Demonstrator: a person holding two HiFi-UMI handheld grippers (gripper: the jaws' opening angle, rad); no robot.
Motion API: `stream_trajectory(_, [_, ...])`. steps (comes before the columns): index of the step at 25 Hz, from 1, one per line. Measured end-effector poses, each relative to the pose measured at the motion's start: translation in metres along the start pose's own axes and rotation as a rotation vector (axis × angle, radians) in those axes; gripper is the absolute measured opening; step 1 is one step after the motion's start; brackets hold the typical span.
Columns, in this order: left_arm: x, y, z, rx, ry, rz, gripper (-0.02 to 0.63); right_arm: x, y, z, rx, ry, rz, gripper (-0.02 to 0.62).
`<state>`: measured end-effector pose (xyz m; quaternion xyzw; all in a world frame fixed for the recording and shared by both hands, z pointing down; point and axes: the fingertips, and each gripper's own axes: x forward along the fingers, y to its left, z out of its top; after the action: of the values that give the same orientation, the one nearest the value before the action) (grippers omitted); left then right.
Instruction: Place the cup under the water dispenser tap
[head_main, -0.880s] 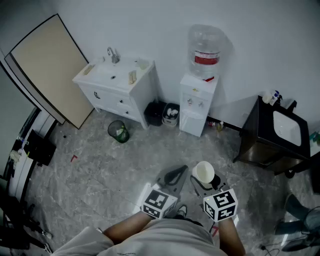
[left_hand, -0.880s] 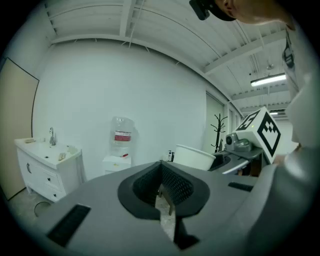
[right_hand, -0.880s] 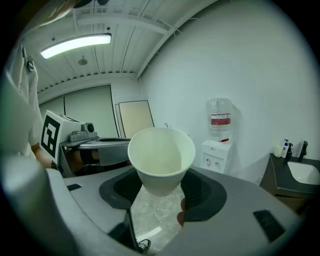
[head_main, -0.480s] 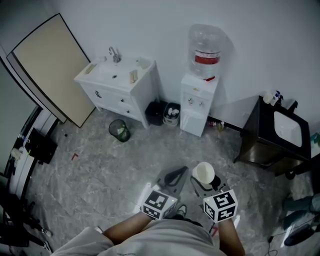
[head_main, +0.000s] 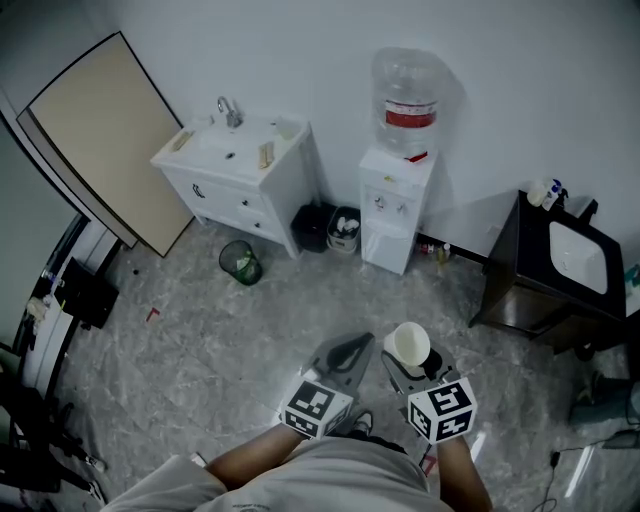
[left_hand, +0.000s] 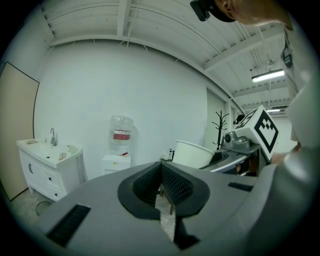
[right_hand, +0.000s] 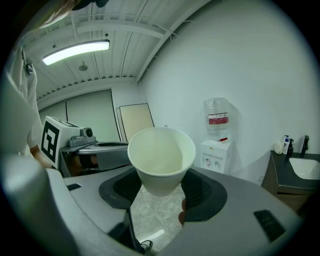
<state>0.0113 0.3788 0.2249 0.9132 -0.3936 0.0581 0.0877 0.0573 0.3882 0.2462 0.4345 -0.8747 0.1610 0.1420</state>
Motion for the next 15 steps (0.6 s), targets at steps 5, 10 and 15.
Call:
stream_trajectory(5, [0.009, 0.008, 0.0, 0.005, -0.007, 0.011, 0.003, 0.008, -0.009, -0.001, -0.017, 0.009, 0.003, 0.258])
stream_trajectory(10, [0.027, 0.029, 0.003, -0.019, -0.015, 0.023, 0.003, 0.03, -0.022, 0.004, -0.013, 0.022, 0.005, 0.258])
stream_trajectory(15, [0.057, 0.066, 0.003, -0.022, -0.019, 0.016, 0.003, 0.07, -0.045, 0.011, -0.002, 0.034, -0.003, 0.258])
